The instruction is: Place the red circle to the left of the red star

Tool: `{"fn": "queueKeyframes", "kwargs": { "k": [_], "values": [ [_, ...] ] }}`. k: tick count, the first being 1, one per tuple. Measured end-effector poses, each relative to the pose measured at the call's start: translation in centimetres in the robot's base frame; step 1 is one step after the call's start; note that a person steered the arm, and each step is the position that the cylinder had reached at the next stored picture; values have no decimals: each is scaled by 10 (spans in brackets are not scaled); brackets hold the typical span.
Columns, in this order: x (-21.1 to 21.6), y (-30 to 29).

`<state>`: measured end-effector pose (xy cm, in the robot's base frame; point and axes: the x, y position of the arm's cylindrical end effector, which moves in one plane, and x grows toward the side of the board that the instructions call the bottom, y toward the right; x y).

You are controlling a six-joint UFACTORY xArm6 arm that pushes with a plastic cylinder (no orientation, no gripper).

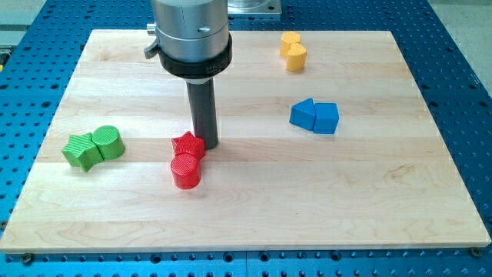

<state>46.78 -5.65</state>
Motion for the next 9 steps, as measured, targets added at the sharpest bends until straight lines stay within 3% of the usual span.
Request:
{"fn": "queueKeyframes", "kwargs": {
  "k": [2, 4, 5, 6, 7, 8, 9],
  "values": [
    [-14, 0],
    [32, 21],
    [76, -14],
    [105, -93],
    [113, -173],
    [104, -214],
    [104, -155]
  ]
}}
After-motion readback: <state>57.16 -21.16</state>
